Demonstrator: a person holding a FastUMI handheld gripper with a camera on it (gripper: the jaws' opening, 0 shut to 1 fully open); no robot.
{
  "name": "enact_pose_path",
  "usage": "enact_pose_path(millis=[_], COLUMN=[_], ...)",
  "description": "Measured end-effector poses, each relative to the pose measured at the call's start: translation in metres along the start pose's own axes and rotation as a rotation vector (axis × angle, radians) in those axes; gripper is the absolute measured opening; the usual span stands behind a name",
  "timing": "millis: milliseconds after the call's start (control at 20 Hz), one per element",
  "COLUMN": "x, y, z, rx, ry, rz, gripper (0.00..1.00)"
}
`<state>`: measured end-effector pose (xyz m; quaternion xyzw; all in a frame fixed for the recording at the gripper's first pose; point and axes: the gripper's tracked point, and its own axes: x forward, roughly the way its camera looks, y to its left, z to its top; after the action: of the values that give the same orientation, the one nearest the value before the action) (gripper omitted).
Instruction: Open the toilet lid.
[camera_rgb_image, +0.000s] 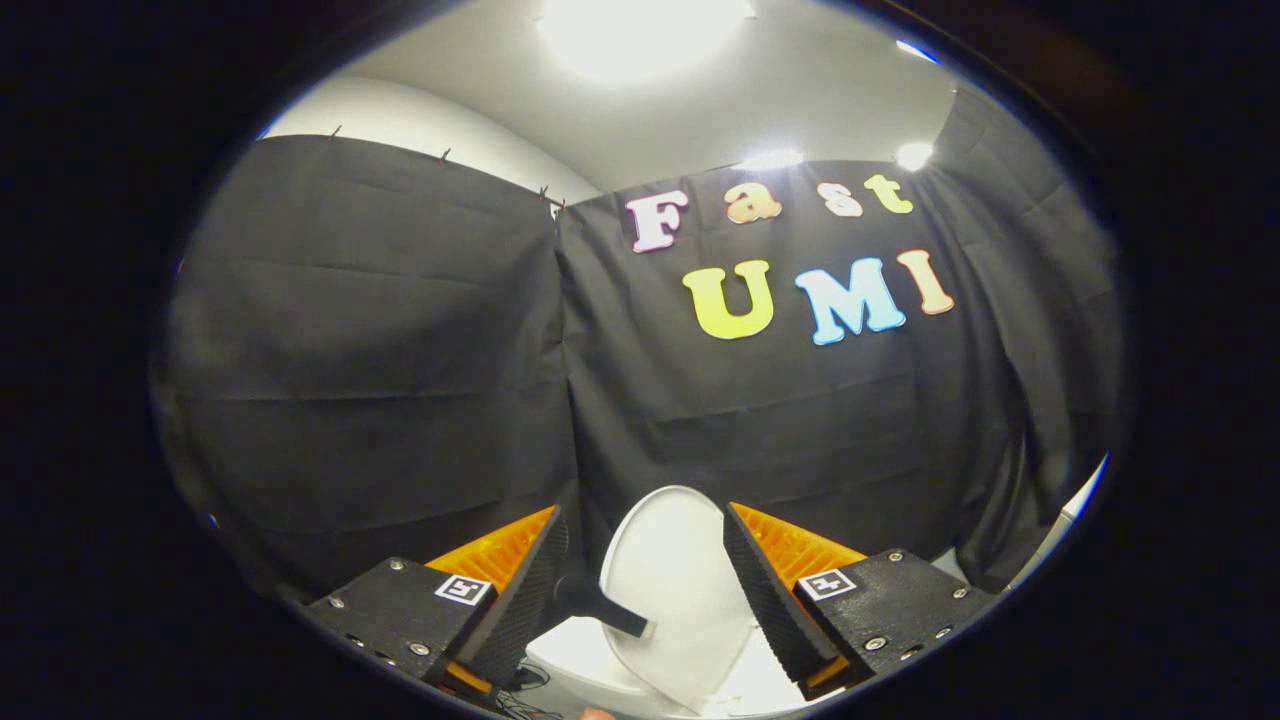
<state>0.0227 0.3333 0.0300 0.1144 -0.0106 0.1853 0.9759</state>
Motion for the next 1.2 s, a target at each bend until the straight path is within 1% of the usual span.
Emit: enact_pose_path(millis=[150, 250, 350, 500, 750, 850, 950, 1050, 1200], x=[-0.019, -0.031, -0.045, -0.062, -0.089, -0.099, -0.108, -0.117, -0.136], y=[-0.033, -0.050, -0.076, -0.125, -0.184, -0.202, -0.223, -0.229, -0.256], z=[0.025, 0.044, 0.043, 0.040, 0.040, 0.039, 0.038, 0.038, 0.037], rx=[-0.045, -0.070, -0.107, -0.143, -0.128, -0.138, -0.135, -0.121, -0.107], ry=[-0.040, -0.105, -0.122, -0.096, -0.082, -0.072, -0.051, -0.032, -0.004], rz=[-0.008, 0.018, 0.021, -0.026, -0.059, -0.062, -0.083, -0.077, -0.118], gripper=[0.96, 0.96, 0.96, 0.96, 0.96, 0.96, 0.96, 0.96, 0.96])
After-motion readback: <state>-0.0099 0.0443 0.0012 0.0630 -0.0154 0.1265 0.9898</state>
